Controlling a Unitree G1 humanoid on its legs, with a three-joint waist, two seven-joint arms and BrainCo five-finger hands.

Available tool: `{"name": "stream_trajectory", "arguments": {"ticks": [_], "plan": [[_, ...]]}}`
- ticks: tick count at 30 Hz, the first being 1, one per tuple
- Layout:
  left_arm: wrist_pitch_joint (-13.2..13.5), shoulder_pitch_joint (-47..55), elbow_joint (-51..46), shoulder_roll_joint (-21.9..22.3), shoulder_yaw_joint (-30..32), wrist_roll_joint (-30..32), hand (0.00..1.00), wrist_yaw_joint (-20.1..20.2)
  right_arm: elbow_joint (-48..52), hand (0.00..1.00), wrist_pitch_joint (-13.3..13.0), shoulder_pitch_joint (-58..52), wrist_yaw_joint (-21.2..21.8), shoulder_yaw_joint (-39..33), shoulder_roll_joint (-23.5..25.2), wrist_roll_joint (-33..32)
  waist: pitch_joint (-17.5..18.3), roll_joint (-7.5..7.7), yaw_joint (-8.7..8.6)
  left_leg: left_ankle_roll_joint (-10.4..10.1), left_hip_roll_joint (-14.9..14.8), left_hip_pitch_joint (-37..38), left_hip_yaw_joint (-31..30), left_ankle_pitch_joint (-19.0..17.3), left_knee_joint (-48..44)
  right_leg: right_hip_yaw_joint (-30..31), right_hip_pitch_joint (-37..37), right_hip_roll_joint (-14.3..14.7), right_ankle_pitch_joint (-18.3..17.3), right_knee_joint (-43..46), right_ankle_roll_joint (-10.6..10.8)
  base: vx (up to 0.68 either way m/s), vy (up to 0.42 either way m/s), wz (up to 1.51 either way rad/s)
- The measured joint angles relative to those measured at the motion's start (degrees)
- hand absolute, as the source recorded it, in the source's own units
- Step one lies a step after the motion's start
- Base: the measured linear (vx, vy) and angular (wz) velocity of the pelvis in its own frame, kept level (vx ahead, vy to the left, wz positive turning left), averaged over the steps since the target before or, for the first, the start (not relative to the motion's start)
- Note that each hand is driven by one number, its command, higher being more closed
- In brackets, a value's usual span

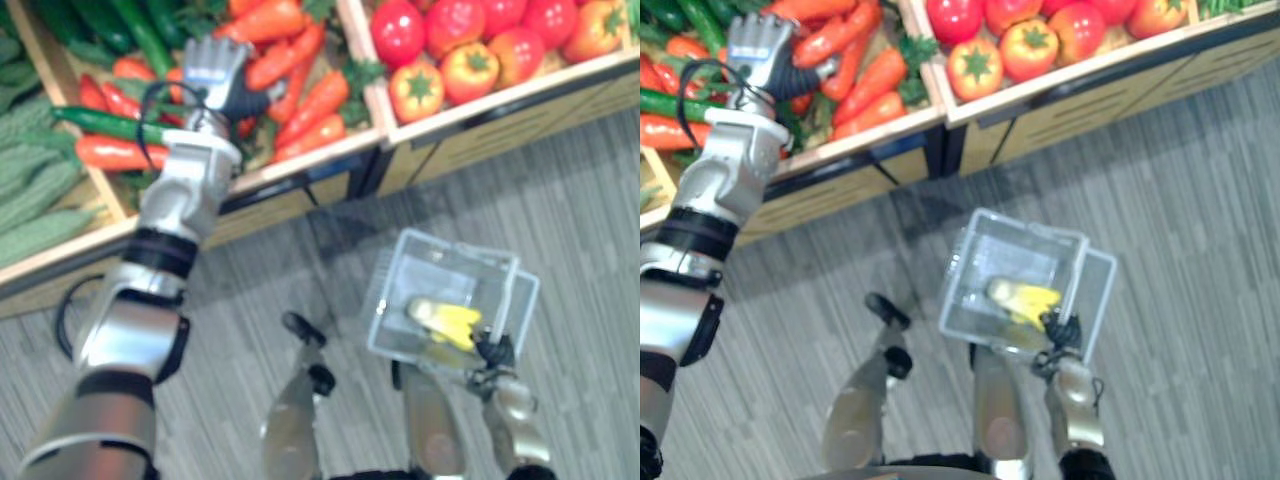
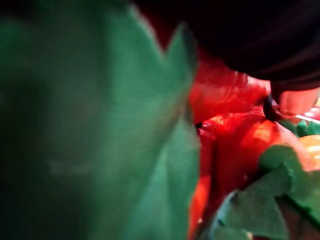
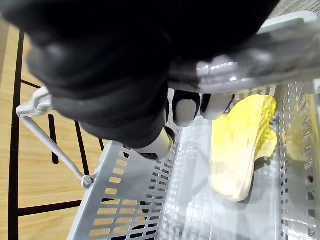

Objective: Pick vegetable in the basket

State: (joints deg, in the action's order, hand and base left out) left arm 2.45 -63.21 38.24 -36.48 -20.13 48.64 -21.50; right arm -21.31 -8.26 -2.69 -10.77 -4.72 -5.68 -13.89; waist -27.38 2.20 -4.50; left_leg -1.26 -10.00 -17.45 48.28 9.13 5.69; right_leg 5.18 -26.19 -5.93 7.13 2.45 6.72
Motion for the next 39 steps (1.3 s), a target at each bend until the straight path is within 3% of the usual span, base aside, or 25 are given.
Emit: {"name": "stream_trajectory", "arguments": {"ticks": [5,14,16,22,25,29,35,37,38,39], "plan": [[-0.1,1.8,0.4,0.5,-1.6,0.0,1.00,2.0,0.4,1.00,0.1,-0.4,0.0,0.5,0.0,0.0,0.0,-0.04,0.05,-0.8,-0.1,2.1,-0.1,-0.6,0.0,-0.3,2.1,0.0,0.0,0.1,0.0,0.03,0.000,0.01],[0.1,8.8,-4.9,0.4,-1.7,1.7,1.00,2.6,-0.4,1.00,0.4,-2.6,0.1,0.5,-0.1,-0.1,0.6,-0.90,0.40,-0.3,-0.2,6.8,-0.6,-1.3,0.3,-3.3,7.8,-0.4,-0.7,-0.3,-0.9,0.03,-0.009,0.07],[0.3,10.4,-6.1,0.3,-1.1,1.7,1.00,2.6,-2.3,1.00,0.4,-2.3,0.1,-0.1,-0.2,-0.1,1.3,-1.92,0.28,-0.6,-0.2,7.0,-2.0,-0.9,0.1,-4.4,8.7,-0.5,-0.8,-0.4,-1.1,0.02,-0.029,0.21],[0.1,16.6,-10.2,-0.2,4.2,1.7,1.00,2.0,-9.6,1.00,0.5,-0.7,0.2,-3.1,-0.2,-0.1,2.3,-3.11,-0.04,-0.3,0.2,9.8,-4.5,-0.2,0.0,-6.1,12.6,-0.7,-1.9,-0.5,-1.3,0.01,-0.027,0.15],[0.2,23.0,-16.1,-0.3,6.2,1.7,1.00,1.5,-14.2,1.00,0.6,-0.8,0.2,-4.5,-0.1,0.0,6.6,-3.57,-0.21,-0.4,0.9,9.9,-6.2,-0.3,0.1,-7.1,14.1,-1.1,-2.2,-1.8,-1.2,0.02,-0.009,0.19],[1.1,28.5,-21.4,0.0,6.7,1.4,1.00,1.4,-16.9,1.00,1.0,-1.0,0.3,-5.0,0.0,0.1,9.8,-3.55,-0.36,-0.6,1.6,11.2,-7.6,-0.4,0.1,-7.9,16.4,-1.4,-2.1,-2.7,-1.0,0.03,0.004,0.16],[2.7,39.5,-29.4,8.6,6.4,-1.6,1.00,1.4,-17.7,1.00,2.0,-2.4,0.2,-6.5,1.0,0.4,12.4,-2.90,-1.58,-1.3,2.7,15.7,-7.8,-1.9,0.1,-8.1,19.1,-2.8,-4.8,-0.8,-0.7,0.01,0.021,-0.04],[3.9,44.4,-31.6,12.7,6.2,-3.9,1.00,1.8,-17.4,1.00,2.2,-2.1,0.1,-6.5,0.9,0.4,13.2,-3.19,-1.67,-2.8,3.0,17.3,-5.4,-3.0,0.0,-17.7,17.9,-6.0,-8.4,3.3,-6.2,0.01,0.068,-0.70],[4.5,48.0,-33.4,15.5,6.2,-5.7,1.00,2.0,-17.3,1.00,2.8,-1.6,0.1,-6.2,0.7,0.5,13.8,-3.54,-1.44,-3.7,2.6,18.5,-3.1,-3.9,0.0,-29.4,17.7,-9.8,-10.3,6.4,-13.0,0.04,0.180,-1.27],[4.9,51.2,-35.1,17.5,5.8,-7.6,1.00,2.1,-16.9,1.00,3.1,-1.0,0.1,-5.7,0.6,1.8,14.5,-3.76,-1.18,-2.5,2.3,19.9,-0.2,-4.4,-0.1,-40.8,17.9,-14.1,-11.3,10.3,-18.0,0.03,0.131,-1.43]]}}
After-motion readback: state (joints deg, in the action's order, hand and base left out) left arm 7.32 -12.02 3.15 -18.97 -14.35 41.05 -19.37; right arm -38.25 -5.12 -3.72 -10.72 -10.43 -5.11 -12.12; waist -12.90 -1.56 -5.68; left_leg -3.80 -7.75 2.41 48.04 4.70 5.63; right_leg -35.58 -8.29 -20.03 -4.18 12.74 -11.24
